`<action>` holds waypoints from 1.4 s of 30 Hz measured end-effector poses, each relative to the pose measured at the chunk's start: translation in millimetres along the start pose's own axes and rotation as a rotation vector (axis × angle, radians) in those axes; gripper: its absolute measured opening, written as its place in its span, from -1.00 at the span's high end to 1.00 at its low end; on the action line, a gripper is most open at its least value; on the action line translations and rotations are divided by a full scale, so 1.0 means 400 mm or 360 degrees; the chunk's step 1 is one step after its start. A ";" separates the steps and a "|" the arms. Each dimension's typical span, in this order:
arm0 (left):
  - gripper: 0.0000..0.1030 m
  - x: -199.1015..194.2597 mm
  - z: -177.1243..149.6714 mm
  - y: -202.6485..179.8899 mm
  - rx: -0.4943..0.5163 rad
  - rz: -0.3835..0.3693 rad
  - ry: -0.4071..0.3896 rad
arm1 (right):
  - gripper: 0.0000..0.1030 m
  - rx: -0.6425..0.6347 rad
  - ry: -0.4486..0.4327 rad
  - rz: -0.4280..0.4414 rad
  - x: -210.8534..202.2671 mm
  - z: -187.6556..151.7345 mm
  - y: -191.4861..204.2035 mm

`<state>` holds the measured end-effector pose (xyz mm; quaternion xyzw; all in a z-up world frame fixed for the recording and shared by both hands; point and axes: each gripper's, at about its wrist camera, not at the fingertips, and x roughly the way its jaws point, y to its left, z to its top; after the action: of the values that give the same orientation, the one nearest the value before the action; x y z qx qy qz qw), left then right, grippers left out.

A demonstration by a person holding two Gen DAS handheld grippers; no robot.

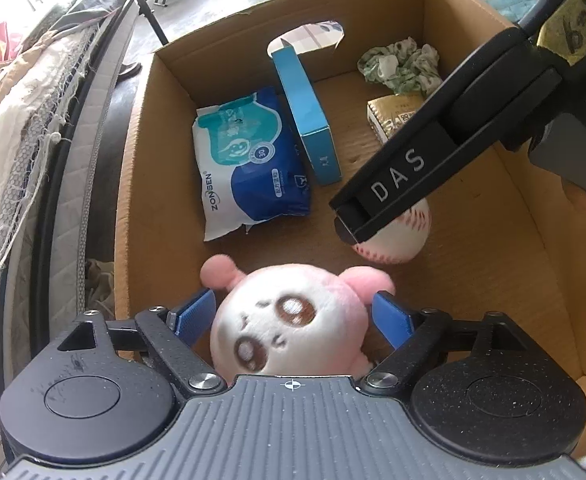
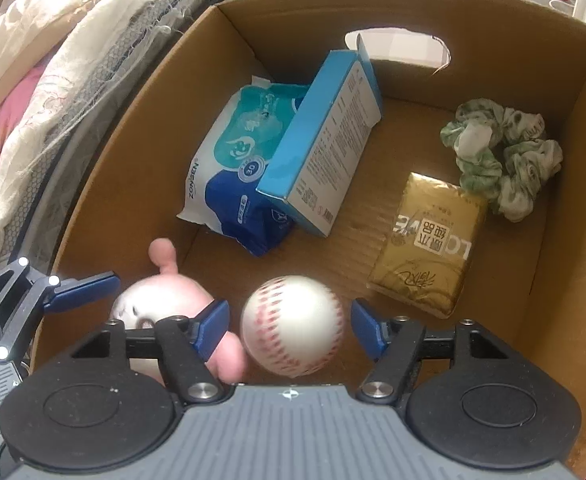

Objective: Organize soft objects
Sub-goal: 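Open the left tool to drop the plush toy while the right tool drops the baseball, then move both tools away from the box toward the blue towel and pink sponge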

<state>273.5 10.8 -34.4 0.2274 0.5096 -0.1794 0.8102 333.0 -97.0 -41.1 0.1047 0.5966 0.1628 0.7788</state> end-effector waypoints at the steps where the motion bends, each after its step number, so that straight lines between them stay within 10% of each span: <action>1: -0.68 -0.002 -0.001 0.000 -0.0001 -0.0001 -0.0005 | -0.36 0.0003 -0.0003 0.0001 -0.001 0.001 0.000; 23: -0.73 -0.126 -0.023 0.026 -0.0218 -0.0027 -0.0259 | -0.37 0.0014 -0.0324 0.0163 -0.247 -0.077 -0.039; 42: -0.94 -0.390 -0.197 0.042 -0.0551 -0.0050 -0.0677 | -0.77 -0.0123 -0.0904 0.0228 -0.621 -0.417 -0.104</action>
<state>158.7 77.7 80.5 0.0349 0.3546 -0.1460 0.9229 119.2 -234.9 122.1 0.1582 0.3391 0.2042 0.9046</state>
